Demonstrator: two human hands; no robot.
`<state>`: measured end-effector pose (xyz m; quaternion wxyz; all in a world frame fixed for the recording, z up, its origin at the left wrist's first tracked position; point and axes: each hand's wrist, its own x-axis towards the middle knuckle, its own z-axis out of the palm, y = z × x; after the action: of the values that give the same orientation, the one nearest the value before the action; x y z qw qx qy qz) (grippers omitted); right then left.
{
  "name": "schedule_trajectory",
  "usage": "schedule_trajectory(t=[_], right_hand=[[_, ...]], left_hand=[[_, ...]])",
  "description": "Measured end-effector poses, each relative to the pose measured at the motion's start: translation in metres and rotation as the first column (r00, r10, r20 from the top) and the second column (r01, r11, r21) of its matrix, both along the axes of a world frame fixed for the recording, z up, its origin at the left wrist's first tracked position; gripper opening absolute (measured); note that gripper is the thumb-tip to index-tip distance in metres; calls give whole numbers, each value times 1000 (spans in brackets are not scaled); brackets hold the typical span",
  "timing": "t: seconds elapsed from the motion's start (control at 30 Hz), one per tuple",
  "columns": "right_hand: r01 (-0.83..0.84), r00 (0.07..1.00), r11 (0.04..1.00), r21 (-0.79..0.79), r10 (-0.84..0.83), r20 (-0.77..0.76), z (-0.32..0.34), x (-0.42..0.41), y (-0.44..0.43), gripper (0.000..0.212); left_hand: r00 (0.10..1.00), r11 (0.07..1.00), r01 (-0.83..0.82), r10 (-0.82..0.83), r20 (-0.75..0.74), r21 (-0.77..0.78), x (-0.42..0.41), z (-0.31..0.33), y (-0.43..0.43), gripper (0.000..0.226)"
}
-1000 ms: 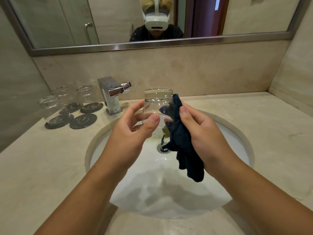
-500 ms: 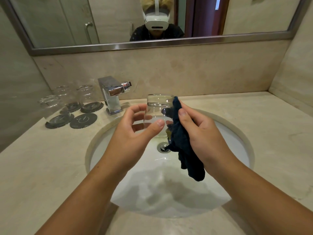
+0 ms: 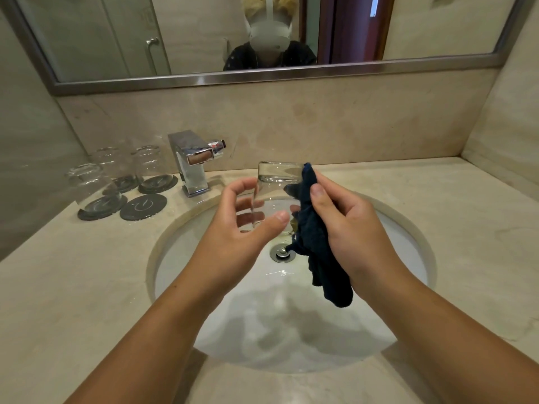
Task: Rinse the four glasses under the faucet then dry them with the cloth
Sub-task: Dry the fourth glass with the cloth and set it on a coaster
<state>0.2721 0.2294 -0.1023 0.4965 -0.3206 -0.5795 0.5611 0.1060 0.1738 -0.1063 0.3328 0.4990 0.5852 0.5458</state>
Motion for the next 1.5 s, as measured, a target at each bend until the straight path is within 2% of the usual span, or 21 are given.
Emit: schedule_trajectory(t=[0.07,0.2,0.33,0.43,0.63,0.8,0.97,1.07,1.13,1.27,1.33,1.4,1.5], right_hand=[[6,1000,1000,8,-6,25,0,-1,0,34],[-22,1000,999,-37,23,17,2,0,1,30],[-67,997,992,-109,61,-52,5,3,1,28],[-44,998,995,-86,40,-46,4,3,1,29],[-13,999,999,-38,12,-33,1,1,-1,30],[-23,1000,999,24,22,13,0,-3,-3,34],[-65,996,993,-99,58,-73,3,-3,-2,29],[-67,994,988,-140,53,-95,4,-1,-1,28],[-45,996,990,-133,35,-78,2,0,0,27],[-14,999,998,-65,12,-38,0,-2,-1,28],[-17,1000,1000,4,17,15,2,-2,-5,32],[-25,999,999,41,23,49,2,-2,-7,33],[-37,999,999,0,37,18,2,-1,-5,33]], left_hand=[[1000,1000,-21,21,-4,1,-1,0,-1,68],[999,1000,-13,12,30,28,-4,1,-3,62],[988,998,49,-55,144,44,-7,0,-2,48],[974,995,96,-99,204,27,-7,-1,1,50],[997,1000,8,-8,79,-1,-4,0,3,39],[999,999,-36,36,15,35,0,4,-5,60],[986,999,12,-18,166,39,-6,3,-3,42],[976,999,37,-45,211,39,-3,3,-1,55],[989,999,15,-20,147,34,0,2,1,59],[999,999,-46,45,18,21,2,2,-1,44],[998,998,-68,69,-17,12,2,2,-2,55],[995,996,-90,91,-35,11,1,2,-3,66],[997,996,-82,82,2,18,-2,3,-3,62]])
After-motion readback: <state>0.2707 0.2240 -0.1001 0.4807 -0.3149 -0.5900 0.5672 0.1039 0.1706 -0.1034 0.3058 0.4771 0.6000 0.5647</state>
